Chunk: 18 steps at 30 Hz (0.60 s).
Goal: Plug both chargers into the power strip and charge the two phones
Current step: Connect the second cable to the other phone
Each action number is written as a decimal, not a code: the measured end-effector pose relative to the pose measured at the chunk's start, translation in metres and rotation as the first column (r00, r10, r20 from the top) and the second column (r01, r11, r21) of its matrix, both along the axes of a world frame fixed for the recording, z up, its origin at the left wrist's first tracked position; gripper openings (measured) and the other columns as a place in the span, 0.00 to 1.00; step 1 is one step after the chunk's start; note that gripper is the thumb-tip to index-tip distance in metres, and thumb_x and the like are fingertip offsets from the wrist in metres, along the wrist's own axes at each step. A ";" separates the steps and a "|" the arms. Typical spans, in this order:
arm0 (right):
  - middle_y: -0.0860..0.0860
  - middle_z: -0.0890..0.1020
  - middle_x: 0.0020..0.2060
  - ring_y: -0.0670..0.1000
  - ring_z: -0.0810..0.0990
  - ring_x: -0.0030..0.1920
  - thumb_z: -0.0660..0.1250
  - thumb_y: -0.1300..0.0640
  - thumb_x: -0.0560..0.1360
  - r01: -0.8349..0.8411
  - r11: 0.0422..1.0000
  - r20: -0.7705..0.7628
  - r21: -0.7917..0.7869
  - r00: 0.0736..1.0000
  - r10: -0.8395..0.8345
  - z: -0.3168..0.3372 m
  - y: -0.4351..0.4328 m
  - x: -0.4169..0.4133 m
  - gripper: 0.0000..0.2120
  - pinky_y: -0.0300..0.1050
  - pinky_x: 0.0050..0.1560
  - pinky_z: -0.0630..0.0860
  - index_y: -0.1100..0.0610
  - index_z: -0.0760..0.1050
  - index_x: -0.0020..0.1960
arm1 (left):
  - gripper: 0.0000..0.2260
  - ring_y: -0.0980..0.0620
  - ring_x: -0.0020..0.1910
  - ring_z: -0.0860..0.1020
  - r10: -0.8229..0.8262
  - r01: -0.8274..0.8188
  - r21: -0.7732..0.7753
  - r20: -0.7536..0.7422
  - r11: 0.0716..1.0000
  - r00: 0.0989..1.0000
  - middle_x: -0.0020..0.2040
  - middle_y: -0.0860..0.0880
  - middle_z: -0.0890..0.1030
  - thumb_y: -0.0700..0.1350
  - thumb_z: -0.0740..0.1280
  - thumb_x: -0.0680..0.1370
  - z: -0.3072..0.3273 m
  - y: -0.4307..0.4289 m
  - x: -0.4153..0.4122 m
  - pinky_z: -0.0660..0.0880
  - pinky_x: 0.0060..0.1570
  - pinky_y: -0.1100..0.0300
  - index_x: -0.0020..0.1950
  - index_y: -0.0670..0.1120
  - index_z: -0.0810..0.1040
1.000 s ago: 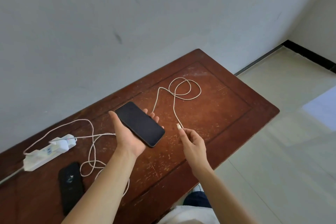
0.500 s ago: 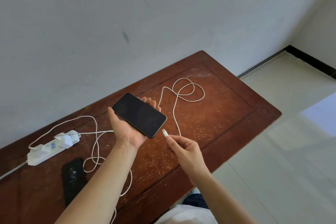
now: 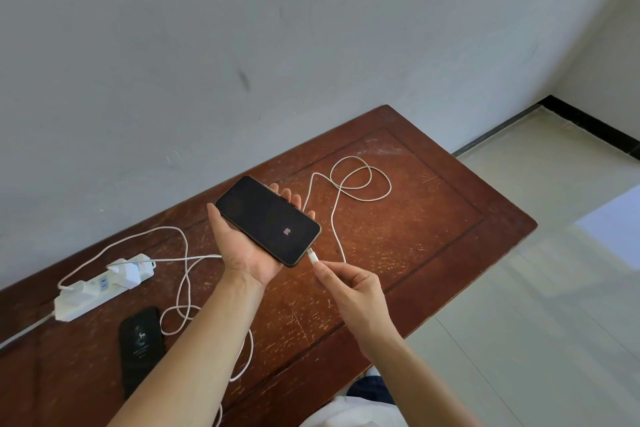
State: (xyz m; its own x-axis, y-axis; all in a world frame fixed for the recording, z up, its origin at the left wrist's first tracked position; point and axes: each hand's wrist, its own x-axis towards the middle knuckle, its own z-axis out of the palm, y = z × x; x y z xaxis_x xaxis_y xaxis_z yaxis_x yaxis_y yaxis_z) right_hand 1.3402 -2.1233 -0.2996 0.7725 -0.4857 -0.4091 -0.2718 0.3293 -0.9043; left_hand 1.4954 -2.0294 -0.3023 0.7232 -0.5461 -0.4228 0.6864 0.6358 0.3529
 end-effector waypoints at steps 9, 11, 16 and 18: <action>0.51 0.88 0.38 0.48 0.82 0.39 0.73 0.48 0.75 0.007 1.000 -0.010 0.019 1.000 -0.007 0.005 -0.003 -0.004 0.07 0.40 0.45 0.78 0.50 0.87 0.46 | 0.40 0.39 0.69 0.75 -0.016 0.017 -0.016 0.030 1.000 0.999 0.63 0.41 0.80 0.75 0.54 0.74 0.000 -0.001 -0.005 0.73 0.63 0.33 0.71 0.45 0.74; 0.50 0.88 0.39 0.46 0.83 0.39 0.72 0.48 0.75 0.000 1.000 -0.006 0.017 1.000 0.000 0.006 -0.004 -0.005 0.08 0.37 0.44 0.79 0.51 0.87 0.47 | 0.41 0.40 0.68 0.76 -0.020 0.021 -0.031 0.029 0.999 0.999 0.63 0.41 0.80 0.75 0.54 0.73 -0.001 -0.004 -0.006 0.73 0.62 0.33 0.72 0.45 0.73; 0.50 0.88 0.38 0.45 0.85 0.40 0.73 0.49 0.75 -0.056 0.998 -0.003 0.029 0.998 0.056 0.008 -0.007 -0.008 0.07 0.34 0.45 0.79 0.52 0.87 0.47 | 0.42 0.40 0.69 0.75 -0.057 0.058 -0.050 0.013 0.997 0.998 0.65 0.42 0.79 0.75 0.56 0.72 -0.006 -0.005 -0.006 0.67 0.68 0.32 0.75 0.46 0.70; 0.52 0.88 0.39 0.47 0.85 0.41 0.74 0.49 0.74 -0.075 0.997 -0.008 0.023 0.997 0.075 0.008 -0.011 -0.008 0.07 0.36 0.47 0.80 0.51 0.88 0.46 | 0.41 0.40 0.67 0.76 -0.099 0.100 -0.055 0.018 0.993 0.995 0.64 0.42 0.80 0.75 0.57 0.72 -0.007 -0.005 -0.005 0.70 0.66 0.32 0.73 0.45 0.73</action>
